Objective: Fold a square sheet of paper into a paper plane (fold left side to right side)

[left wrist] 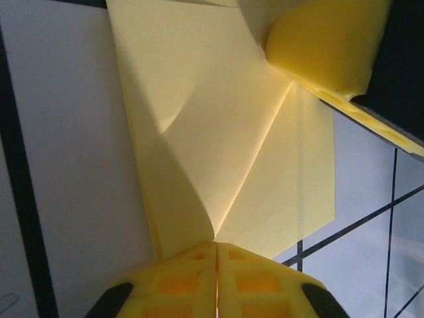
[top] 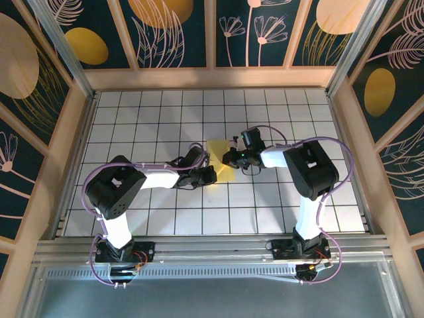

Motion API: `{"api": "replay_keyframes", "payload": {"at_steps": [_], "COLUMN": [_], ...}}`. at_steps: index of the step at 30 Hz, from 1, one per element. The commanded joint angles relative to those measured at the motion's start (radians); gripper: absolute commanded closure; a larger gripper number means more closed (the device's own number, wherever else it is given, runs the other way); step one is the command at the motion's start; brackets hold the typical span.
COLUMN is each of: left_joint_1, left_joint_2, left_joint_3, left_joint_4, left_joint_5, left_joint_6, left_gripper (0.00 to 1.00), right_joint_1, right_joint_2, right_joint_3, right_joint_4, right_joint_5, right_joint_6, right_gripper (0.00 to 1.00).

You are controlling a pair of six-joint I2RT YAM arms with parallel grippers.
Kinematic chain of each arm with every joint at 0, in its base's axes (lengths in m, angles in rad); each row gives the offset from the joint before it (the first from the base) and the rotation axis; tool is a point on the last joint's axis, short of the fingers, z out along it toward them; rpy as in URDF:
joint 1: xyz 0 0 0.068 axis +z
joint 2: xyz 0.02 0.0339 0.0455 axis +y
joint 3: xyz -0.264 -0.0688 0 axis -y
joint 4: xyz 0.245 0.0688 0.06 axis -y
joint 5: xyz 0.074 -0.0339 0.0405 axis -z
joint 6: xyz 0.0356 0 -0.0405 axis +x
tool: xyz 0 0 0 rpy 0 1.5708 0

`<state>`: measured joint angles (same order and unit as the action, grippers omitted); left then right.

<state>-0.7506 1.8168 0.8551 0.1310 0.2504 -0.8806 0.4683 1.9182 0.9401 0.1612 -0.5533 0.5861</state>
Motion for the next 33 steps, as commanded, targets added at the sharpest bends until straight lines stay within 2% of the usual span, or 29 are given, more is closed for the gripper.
{"api": "replay_keyframes", "payload": {"at_steps": [1, 6, 12, 18, 33], "left_joint_1": [0.002, 0.023, 0.057, 0.066, 0.076], "left_joint_2": [0.01, -0.024, 0.007, 0.059, 0.127], "left_joint_3": [-0.006, 0.016, 0.049, 0.08, 0.181], "left_joint_4": [-0.121, -0.044, -0.012, 0.033, -0.005], "left_joint_5": [0.004, 0.102, 0.153, 0.209, 0.167], "left_joint_6": [0.009, -0.02, -0.015, -0.007, 0.038], "left_gripper": [0.88, 0.86, 0.93, 0.95, 0.97], "right_joint_1": [-0.002, -0.003, -0.002, 0.001, 0.011], "right_joint_2": [0.041, 0.049, 0.05, 0.055, 0.061], "right_joint_3": [-0.001, -0.007, -0.017, -0.017, -0.012], "right_joint_4": [-0.042, -0.082, -0.063, -0.067, -0.084], "right_joint_5": [0.037, 0.043, 0.029, 0.03, 0.042], "right_joint_6": [-0.007, -0.026, -0.014, -0.013, -0.02], "right_gripper": [1.0, 1.0, 1.0, 1.0, 1.0]}}
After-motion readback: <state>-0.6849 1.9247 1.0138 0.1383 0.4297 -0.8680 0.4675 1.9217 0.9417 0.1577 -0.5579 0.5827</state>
